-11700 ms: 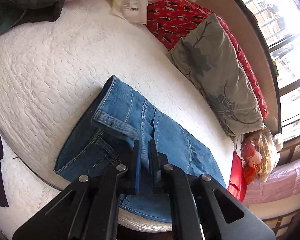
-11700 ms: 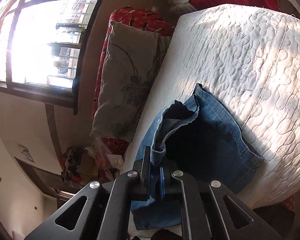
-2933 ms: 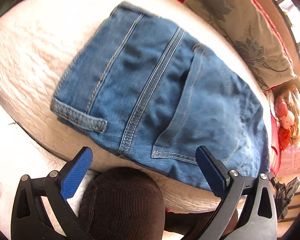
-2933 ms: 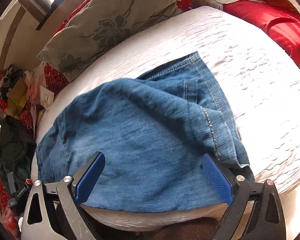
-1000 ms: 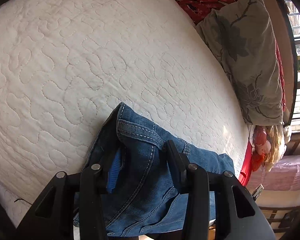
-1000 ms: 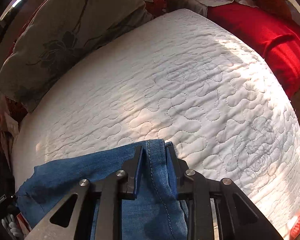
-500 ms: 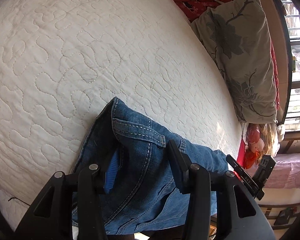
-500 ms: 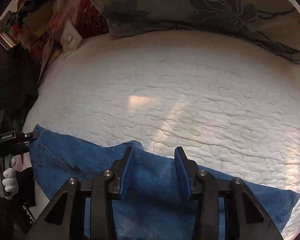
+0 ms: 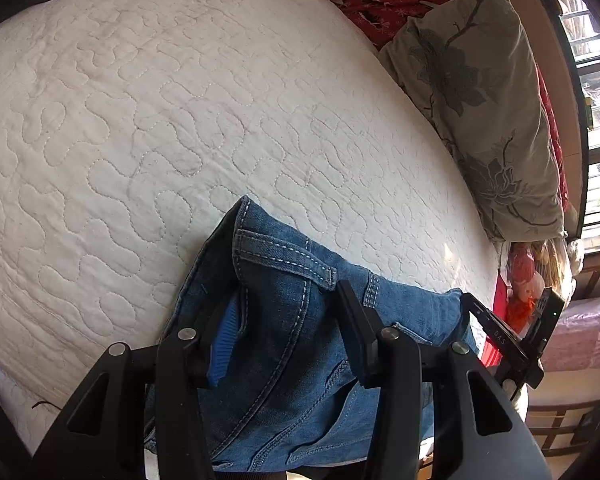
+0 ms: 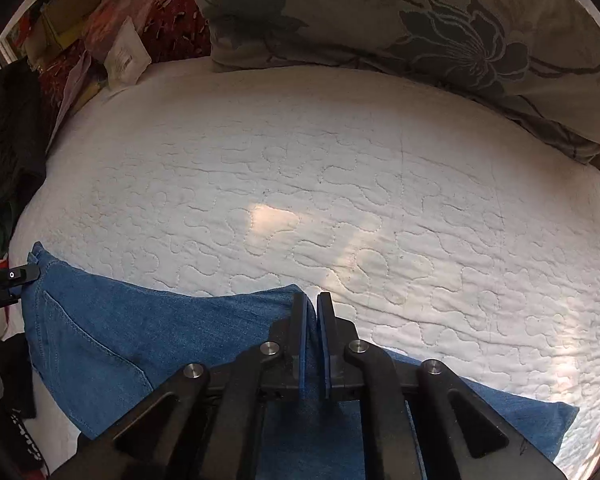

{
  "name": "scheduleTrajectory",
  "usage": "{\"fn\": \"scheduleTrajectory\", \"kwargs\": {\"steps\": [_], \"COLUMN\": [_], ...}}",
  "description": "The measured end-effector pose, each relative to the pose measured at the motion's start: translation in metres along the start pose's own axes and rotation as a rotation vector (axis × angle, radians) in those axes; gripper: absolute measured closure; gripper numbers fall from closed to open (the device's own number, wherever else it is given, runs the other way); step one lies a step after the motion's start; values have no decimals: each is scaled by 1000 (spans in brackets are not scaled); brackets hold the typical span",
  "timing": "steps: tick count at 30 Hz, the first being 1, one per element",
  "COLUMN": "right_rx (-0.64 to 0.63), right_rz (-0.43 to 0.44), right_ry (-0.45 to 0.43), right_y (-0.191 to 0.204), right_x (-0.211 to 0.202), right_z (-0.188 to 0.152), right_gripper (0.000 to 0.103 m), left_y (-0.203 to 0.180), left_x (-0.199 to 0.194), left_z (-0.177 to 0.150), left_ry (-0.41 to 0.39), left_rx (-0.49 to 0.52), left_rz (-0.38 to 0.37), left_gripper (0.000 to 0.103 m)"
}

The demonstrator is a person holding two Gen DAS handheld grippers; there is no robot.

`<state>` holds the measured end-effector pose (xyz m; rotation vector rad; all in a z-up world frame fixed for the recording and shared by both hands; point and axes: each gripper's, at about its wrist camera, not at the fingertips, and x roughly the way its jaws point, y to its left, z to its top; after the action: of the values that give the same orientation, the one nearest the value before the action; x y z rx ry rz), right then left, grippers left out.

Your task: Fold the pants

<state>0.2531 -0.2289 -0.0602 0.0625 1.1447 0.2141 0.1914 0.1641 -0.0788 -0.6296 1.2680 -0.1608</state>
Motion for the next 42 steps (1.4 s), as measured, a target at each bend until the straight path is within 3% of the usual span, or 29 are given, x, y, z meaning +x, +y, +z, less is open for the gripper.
{"fn": "scheduleTrajectory", "kwargs": {"steps": [5,9,12,16,18,21,23,28,33,38,42], "right_rx": [128,178,230,386,445,510,528,603,739,846,919], "right_rz": [86,101,68,58,46,85,99,119,120,157,141], "right_ry": [-118,-103,-70,-46,-36,-83,-126,-186,-129,-281,-283], "right_y": [-26,-41,-54,-88,-103,-113,-117,-134,-161,-182,-201], "right_x": [-52,-70,-73,-68,-64,-81,-97,-120,-104,-133,-134], "right_z": [-41,-104,-153,-201,-215,-229,-238,-271,-310,-341,-357], "right_gripper": [77,76,76,76,76,76,75,58,57,57,55], "left_y": [4,-13,-37,-54,-53,-54,-54,-41,-10,11,17], "left_x": [-37,-60,-48,0,27,27,17,-17,-28,-37,-37], "left_z": [-16,-49,-77,-99,-101,-107,-106,-105,-114,-129,-136], "left_ry": [-102,-169,-141,-28,26,14,2,-46,-39,-23,-12], "left_rx": [13,92,181,258,252,258,242,178,103,53,24], "left_rz": [2,-52,-57,19,81,111,91,34,23,13,-13], "left_gripper": [58,55,45,45,45,45,45,45,45,45,45]}}
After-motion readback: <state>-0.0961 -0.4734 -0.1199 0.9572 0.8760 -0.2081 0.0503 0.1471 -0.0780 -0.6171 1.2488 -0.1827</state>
